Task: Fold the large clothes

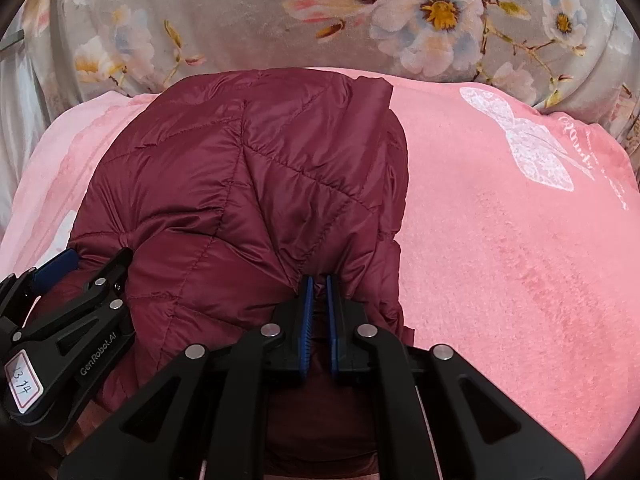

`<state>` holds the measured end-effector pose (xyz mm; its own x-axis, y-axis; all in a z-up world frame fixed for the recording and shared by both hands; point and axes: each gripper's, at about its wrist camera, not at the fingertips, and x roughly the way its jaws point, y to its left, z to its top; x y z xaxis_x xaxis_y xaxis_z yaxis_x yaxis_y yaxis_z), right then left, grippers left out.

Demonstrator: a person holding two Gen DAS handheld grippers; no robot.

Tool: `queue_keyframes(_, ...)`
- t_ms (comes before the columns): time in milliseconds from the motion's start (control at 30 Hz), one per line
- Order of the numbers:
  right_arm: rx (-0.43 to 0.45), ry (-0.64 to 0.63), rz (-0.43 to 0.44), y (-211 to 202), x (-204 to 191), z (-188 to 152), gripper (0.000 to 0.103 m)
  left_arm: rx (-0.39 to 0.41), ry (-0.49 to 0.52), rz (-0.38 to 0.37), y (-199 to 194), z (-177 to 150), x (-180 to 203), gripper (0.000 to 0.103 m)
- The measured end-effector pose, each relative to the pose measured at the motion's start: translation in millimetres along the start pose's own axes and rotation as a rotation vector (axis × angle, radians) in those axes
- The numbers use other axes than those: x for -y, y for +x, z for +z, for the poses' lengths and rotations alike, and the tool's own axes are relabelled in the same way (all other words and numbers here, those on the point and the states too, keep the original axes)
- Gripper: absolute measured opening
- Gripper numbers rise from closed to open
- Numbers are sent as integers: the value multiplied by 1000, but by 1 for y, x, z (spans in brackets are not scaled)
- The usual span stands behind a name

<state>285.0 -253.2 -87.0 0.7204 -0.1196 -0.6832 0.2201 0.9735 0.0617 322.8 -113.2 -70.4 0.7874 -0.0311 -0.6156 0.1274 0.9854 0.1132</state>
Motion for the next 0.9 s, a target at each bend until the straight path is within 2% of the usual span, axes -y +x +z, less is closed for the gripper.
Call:
queue_keyframes(67,10,18,19,-3,4,0,6,11,-11,-10,-2,-1,-3,63)
queue_keyframes(133,35,40,25,-15,9,-3,10,27,-30,-35,-10,-3,-9,64)
queue_keyframes(167,47,45,21,-26,9,-5,25,33,-30,-50,-17,-6,-12,65)
queue_keyframes(200,72,55,31,-41,10,-10,62,47,-22,-58,-26,-9,-14,67)
queue_keyframes(233,100,68,28,-54,11,-16,81,77,-12,-46,-41,-17,-16,77)
queue_keyframes(267,147,81,28,-71,11,-25,93,103,-8,-28,-52,-23,-18,85)
queue_keyframes(300,185,75,28,-90,10,-36,93,129,-7,-18,-64,-31,-19,87)
queue_keyframes(367,197,32,2,-113,8,-54,94,155,6,-32,-88,-50,-24,87)
queue_keyframes(500,189,-1,-45,-142,10,-94,98,96,4,-62,-115,-85,-33,87)
queue_keyframes(633,132,-16,-31,-155,6,-125,98,56,-32,-63,-138,-117,-42,87)
queue_keyframes(767,119,-28,-2,-167,-3,-141,98,15,-50,-72,-146,-137,-44,87)
queue_keyframes(900,56,-30,2,-163,-8,-151,98,-33,-71,-27,-141,-148,-47,87)
